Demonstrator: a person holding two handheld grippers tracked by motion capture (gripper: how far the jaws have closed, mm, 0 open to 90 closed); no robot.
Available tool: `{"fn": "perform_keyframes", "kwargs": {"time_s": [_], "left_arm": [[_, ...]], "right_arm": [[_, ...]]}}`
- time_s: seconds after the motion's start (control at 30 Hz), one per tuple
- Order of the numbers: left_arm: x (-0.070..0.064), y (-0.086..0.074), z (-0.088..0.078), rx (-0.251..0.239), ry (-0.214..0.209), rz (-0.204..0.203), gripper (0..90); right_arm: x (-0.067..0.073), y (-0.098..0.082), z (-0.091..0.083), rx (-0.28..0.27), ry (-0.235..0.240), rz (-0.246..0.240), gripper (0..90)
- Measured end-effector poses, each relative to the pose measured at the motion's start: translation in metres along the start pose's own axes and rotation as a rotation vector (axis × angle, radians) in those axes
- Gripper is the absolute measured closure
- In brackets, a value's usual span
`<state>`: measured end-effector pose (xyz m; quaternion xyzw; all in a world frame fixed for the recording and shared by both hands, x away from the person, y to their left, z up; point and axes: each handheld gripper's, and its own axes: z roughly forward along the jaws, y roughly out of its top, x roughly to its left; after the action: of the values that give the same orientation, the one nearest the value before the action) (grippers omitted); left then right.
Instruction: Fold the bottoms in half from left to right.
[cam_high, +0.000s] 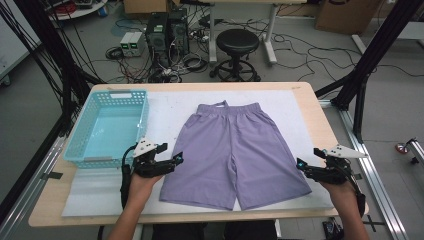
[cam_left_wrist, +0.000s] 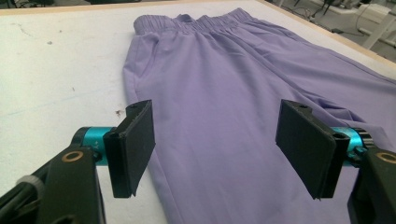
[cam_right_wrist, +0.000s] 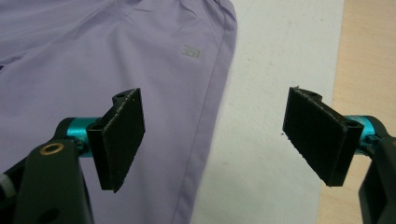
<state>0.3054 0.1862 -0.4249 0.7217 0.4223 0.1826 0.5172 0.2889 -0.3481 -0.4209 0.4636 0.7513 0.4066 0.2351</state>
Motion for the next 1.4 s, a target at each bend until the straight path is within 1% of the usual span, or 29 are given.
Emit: {"fn": "perform_keyframes", "kwargs": {"time_s": [0.17, 0.33, 0.37, 0.4, 0.43, 0.47, 0.53, 0.57, 0.6, 0.67, 0.73, 0.93, 0.97, 1.03, 1.07, 1.17, 1.23, 1.27, 1.3, 1.33, 1.4], "left_arm": [[-0.003, -0.003, -0.005, 0.011, -0.007, 0.009, 28.3], [-0.010, -0.012, -0.011, 0.040, -0.026, 0.024, 28.3], [-0.012, -0.013, -0.012, 0.042, -0.021, 0.027, 28.3], [-0.014, -0.016, -0.015, 0.040, 0.002, 0.037, 27.6], [-0.016, -0.017, -0.018, 0.042, 0.009, 0.039, 25.5], [-0.018, -0.018, -0.020, 0.040, 0.011, 0.032, 24.9], [-0.021, -0.021, -0.026, 0.048, 0.018, 0.033, 25.1], [-0.023, -0.022, -0.029, 0.059, 0.018, 0.036, 27.4], [-0.024, -0.024, -0.032, 0.075, 0.015, 0.039, 32.3], [-0.026, -0.028, -0.039, 0.107, 0.007, 0.042, 43.5], [-0.027, -0.034, -0.044, 0.126, 0.004, 0.039, 49.6], [-0.026, -0.048, -0.054, 0.191, 0.036, 0.007, 59.8], [-0.026, -0.050, -0.054, 0.202, 0.041, -0.003, 60.0], [-0.027, -0.054, -0.055, 0.219, 0.051, -0.006, 60.9], [-0.028, -0.056, -0.055, 0.227, 0.064, -0.001, 61.1], [-0.032, -0.059, -0.055, 0.258, 0.089, 0.033, 61.1], [-0.037, -0.062, -0.054, 0.286, 0.110, 0.071, 61.8], [-0.039, -0.063, -0.053, 0.302, 0.124, 0.098, 63.8], [-0.042, -0.064, -0.052, 0.298, 0.134, 0.122, 65.6], [-0.044, -0.064, -0.052, 0.300, 0.136, 0.124, 68.1], [-0.047, -0.064, -0.053, 0.304, 0.134, 0.153, 75.7]], "right_arm": [[0.002, 0.001, -0.001, -0.011, 0.004, 0.002, 21.0], [0.001, 0.000, -0.002, -0.021, -0.001, 0.016, 21.0], [0.001, 0.000, -0.002, -0.021, -0.001, 0.016, 21.0], [0.002, 0.000, -0.002, -0.020, -0.001, 0.016, 21.0], [0.002, 0.000, -0.002, -0.021, 0.002, 0.014, 21.1], [0.002, 0.000, -0.002, -0.019, 0.001, 0.012, 21.2], [0.003, 0.000, -0.003, -0.018, 0.006, 0.012, 21.6], [0.003, 0.000, -0.003, -0.019, 0.008, 0.013, 24.2], [0.004, -0.001, -0.004, -0.021, 0.012, 0.012, 26.5], [0.005, -0.001, -0.005, -0.023, 0.018, 0.010, 27.0], [0.006, -0.001, -0.005, -0.024, 0.019, 0.005, 27.5], [0.009, -0.001, -0.004, -0.021, 0.020, 0.009, 27.6], [0.009, -0.001, -0.004, -0.022, 0.020, 0.009, 27.6], [0.009, -0.001, -0.004, -0.022, 0.021, 0.010, 27.6], [0.009, -0.001, -0.004, -0.022, 0.021, 0.010, 27.6], [0.009, -0.002, -0.001, -0.013, 0.029, 0.009, 27.6], [0.010, -0.001, 0.002, -0.011, 0.034, 0.006, 27.6], [0.011, -0.001, 0.003, -0.010, 0.036, 0.005, 27.6], [0.012, -0.001, 0.004, -0.008, 0.038, 0.003, 27.6], [0.012, 0.000, 0.005, -0.006, 0.042, 0.002, 27.6], [0.013, 0.001, 0.007, -0.005, 0.045, -0.001, 27.6]]}}
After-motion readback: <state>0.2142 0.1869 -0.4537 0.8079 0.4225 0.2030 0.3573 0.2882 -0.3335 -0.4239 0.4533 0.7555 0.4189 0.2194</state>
